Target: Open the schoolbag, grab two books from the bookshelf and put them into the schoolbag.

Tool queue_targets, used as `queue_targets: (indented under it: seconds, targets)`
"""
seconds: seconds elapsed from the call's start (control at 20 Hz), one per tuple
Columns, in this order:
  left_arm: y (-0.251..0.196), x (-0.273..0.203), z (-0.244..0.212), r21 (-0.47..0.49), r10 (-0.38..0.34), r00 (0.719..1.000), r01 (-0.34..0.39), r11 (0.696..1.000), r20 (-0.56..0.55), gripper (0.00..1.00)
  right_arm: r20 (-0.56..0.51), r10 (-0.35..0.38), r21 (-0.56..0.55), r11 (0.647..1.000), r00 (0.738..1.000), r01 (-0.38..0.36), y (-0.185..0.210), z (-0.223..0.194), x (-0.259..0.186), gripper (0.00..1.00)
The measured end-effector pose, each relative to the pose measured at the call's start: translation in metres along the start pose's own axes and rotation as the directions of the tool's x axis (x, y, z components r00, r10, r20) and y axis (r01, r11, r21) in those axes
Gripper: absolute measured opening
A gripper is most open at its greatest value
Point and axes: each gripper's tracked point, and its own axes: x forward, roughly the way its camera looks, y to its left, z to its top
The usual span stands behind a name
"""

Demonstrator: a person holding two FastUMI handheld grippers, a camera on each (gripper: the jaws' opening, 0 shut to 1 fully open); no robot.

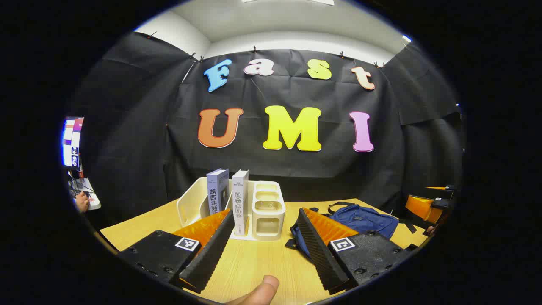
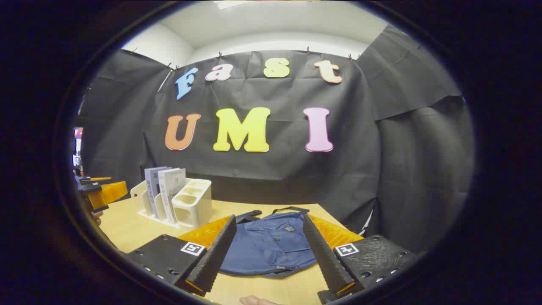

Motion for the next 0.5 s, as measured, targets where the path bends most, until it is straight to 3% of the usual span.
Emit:
queue_targets:
  seconds: [0.05,0.3,0.5]
  targets:
    - [0.008,-0.002,0.004,0.005,0.009,1.000,-0.009,1.000,-0.004,0.96,-0.002,0.003,-0.004,1.000,1.000,-0.003,0.006,0.002,-0.002,0.95]
    - [0.037,-0.012,0.012,0.041,0.062,0.998,-0.062,0.997,0.009,0.96,-0.021,-0.013,-0.018,1.000,1.000,0.013,0.027,0.003,-0.011,0.95]
    - [0.036,-0.011,0.010,0.044,0.037,0.999,-0.037,0.998,-0.011,0.96,-0.048,0.014,-0.006,1.000,0.999,-0.014,0.043,-0.005,-0.014,0.95]
